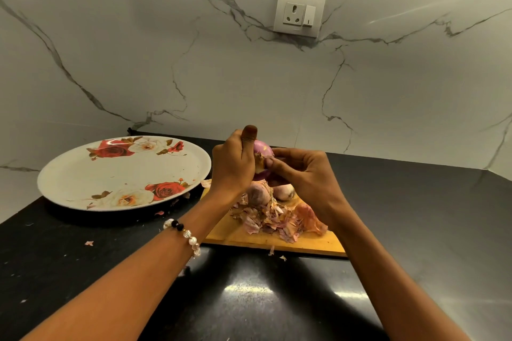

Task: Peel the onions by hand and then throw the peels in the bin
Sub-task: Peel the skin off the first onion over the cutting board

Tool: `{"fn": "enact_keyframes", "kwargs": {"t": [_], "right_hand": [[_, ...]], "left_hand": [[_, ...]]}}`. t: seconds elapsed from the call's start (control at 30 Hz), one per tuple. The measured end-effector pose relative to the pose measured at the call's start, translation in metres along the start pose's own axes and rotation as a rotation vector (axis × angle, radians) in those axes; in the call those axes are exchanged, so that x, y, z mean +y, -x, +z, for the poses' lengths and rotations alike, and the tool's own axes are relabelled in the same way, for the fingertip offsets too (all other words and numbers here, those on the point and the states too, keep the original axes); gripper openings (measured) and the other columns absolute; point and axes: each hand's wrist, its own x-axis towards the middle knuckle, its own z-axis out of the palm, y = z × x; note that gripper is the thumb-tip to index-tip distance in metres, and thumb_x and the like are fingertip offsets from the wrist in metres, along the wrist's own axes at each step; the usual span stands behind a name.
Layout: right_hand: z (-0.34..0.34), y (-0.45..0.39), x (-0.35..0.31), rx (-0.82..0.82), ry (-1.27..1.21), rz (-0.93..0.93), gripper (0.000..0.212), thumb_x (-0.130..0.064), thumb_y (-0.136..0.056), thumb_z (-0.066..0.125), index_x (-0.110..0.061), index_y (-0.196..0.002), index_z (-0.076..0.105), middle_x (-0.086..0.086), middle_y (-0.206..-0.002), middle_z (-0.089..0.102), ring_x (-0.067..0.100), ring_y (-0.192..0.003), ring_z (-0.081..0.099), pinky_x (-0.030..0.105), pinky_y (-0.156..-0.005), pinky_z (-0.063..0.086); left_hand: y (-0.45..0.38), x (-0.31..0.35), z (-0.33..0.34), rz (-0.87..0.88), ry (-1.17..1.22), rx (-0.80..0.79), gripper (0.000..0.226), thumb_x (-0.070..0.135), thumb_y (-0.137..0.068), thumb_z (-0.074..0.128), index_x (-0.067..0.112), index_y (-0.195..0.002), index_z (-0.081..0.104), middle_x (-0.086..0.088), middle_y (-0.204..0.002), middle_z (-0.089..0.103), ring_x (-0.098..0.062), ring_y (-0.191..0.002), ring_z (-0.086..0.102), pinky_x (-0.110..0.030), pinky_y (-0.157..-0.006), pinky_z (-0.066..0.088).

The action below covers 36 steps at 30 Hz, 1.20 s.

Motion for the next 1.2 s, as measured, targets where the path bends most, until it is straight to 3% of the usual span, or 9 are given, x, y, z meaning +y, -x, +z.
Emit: {"fn": "enact_keyframes", "kwargs": {"t": [0.13,0.33,0.4,0.53,0.63,0.77,0.87,0.97,1.2], "right_hand": [[0.002,0.0,0.003,0.039,-0.034,-0.011,0.027,-0.007,-0.085,0.066,-0.001,-0.112,0.069,0.012,-0.092,0.075,0.026,-0.079,0.074,0.031,-0.072,0.061],[0.008,-0.003,0.009,0.114,0.063,-0.091,0.024,-0.004,-0.089,0.064,-0.001,-0.113,0.069,0.008,-0.089,0.074,0.023,-0.074,0.073,0.029,-0.07,0.061],[0.012,-0.003,0.011,0.158,0.099,-0.133,0.023,-0.004,-0.09,0.064,0.0,-0.111,0.07,0.009,-0.087,0.074,0.021,-0.071,0.073,0.03,-0.068,0.061],[0.015,-0.002,0.013,0.261,0.154,-0.245,0.021,0.003,-0.09,0.061,-0.005,-0.107,0.072,0.006,-0.078,0.073,0.014,-0.061,0.067,0.026,-0.063,0.058],[0.013,-0.005,0.008,0.205,0.103,-0.228,0.025,0.004,-0.093,0.056,-0.009,-0.11,0.069,0.009,-0.082,0.073,0.021,-0.067,0.07,0.028,-0.068,0.06],[0.006,-0.006,0.007,0.141,-0.034,-0.143,0.02,-0.009,-0.095,0.056,-0.006,-0.11,0.068,0.013,-0.088,0.073,0.023,-0.076,0.07,0.029,-0.072,0.059],[0.006,-0.005,0.005,0.102,-0.013,-0.163,0.037,-0.026,-0.083,0.063,-0.01,-0.117,0.065,0.005,-0.1,0.073,0.015,-0.091,0.071,0.026,-0.079,0.058],[0.005,-0.005,0.004,0.043,0.182,-0.296,0.044,-0.027,-0.079,0.069,-0.011,-0.12,0.065,0.001,-0.11,0.07,0.01,-0.101,0.069,0.026,-0.087,0.056],[0.004,-0.007,0.013,0.041,0.511,-0.596,0.036,-0.011,-0.084,0.073,-0.003,-0.119,0.067,0.009,-0.106,0.072,0.013,-0.09,0.07,0.015,-0.08,0.055]], "left_hand": [[0.002,0.001,0.003,0.056,-0.02,0.028,0.033,0.033,-0.099,0.041,0.006,-0.092,0.059,0.014,-0.061,0.048,-0.002,-0.055,0.051,-0.002,-0.052,0.04],[0.002,0.003,0.005,0.05,-0.011,0.045,0.037,0.034,-0.099,0.041,0.003,-0.099,0.061,0.011,-0.063,0.049,-0.003,-0.057,0.052,-0.002,-0.054,0.041],[0.001,0.004,0.005,0.007,-0.006,0.042,0.039,0.036,-0.099,0.039,0.004,-0.098,0.061,0.008,-0.065,0.051,-0.004,-0.058,0.052,-0.004,-0.052,0.042],[-0.002,0.014,0.0,-0.18,0.094,0.06,0.041,0.043,-0.099,0.032,0.017,-0.074,0.051,0.003,-0.064,0.053,-0.008,-0.059,0.053,-0.019,-0.058,0.044],[-0.007,0.015,-0.004,-0.229,0.156,0.049,0.039,0.045,-0.098,0.031,0.016,-0.09,0.055,0.007,-0.072,0.055,-0.006,-0.066,0.054,-0.018,-0.064,0.046],[-0.011,0.008,-0.008,-0.29,0.236,-0.024,0.042,0.05,-0.096,0.032,0.019,-0.097,0.059,0.006,-0.081,0.059,-0.009,-0.076,0.058,-0.025,-0.074,0.052],[-0.011,0.007,-0.009,-0.303,0.234,-0.047,0.044,0.052,-0.095,0.032,0.019,-0.097,0.061,0.0,-0.09,0.061,-0.014,-0.082,0.061,-0.027,-0.075,0.055],[-0.008,0.009,-0.009,-0.303,0.188,-0.079,0.044,0.052,-0.096,0.031,0.02,-0.079,0.056,-0.001,-0.075,0.057,-0.012,-0.068,0.058,-0.021,-0.065,0.051],[-0.005,0.011,-0.01,-0.171,0.012,-0.066,0.056,0.046,-0.099,0.032,0.013,-0.054,0.04,-0.002,-0.052,0.044,-0.01,-0.05,0.045,-0.02,-0.056,0.039]]}}
